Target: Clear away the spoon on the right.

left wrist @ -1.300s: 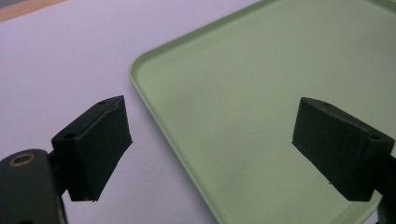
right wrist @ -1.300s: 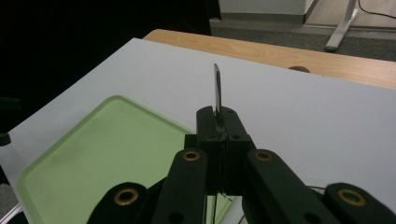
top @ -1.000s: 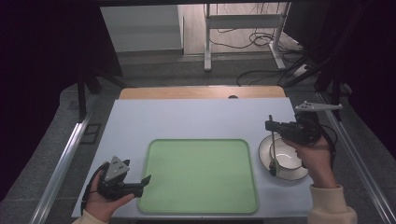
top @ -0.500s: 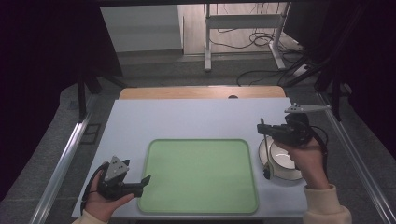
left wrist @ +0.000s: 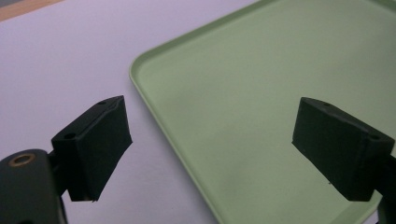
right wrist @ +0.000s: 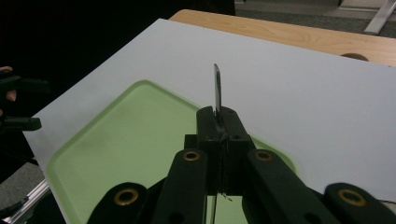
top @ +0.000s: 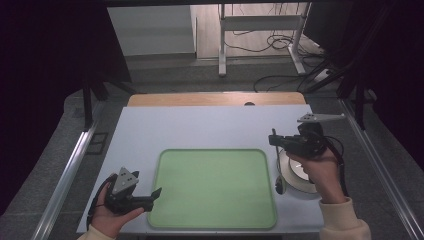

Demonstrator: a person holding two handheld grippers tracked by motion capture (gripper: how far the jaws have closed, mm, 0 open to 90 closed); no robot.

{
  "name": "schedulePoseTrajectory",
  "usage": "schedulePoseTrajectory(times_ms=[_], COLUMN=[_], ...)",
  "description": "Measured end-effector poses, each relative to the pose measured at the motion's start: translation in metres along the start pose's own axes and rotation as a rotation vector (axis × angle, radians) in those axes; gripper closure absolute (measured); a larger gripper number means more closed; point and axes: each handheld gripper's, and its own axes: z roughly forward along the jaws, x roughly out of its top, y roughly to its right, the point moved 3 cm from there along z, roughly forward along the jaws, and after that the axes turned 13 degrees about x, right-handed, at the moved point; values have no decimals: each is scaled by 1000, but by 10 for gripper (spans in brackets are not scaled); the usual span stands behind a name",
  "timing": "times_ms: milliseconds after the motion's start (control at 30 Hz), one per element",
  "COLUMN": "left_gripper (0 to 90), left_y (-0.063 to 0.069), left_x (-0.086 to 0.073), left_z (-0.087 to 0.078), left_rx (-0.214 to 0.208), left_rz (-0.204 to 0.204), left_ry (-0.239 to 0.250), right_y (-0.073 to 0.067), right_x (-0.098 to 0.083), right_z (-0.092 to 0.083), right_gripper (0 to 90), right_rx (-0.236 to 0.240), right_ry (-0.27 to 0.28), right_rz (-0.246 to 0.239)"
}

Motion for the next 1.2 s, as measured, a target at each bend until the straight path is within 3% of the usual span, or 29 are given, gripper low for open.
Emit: schedulePoseTrajectory(times_ms=[533,967,1200], left_gripper=[111,112,111], left_y=[0,0,0], left_x=[0,0,0], left_z=[0,0,0], left_rx=[0,-2,-2], left_rz=[1,3,2], left_ry=[0,0,-1], right_y=[-11,-29,-35], right_x=[-4,-5,-8], right_z=[22,43,54], right_gripper=[885,885,885], right_rx=[45,84,96], right_ry=[-16,-31,-33], right_rz=[16,-2,12])
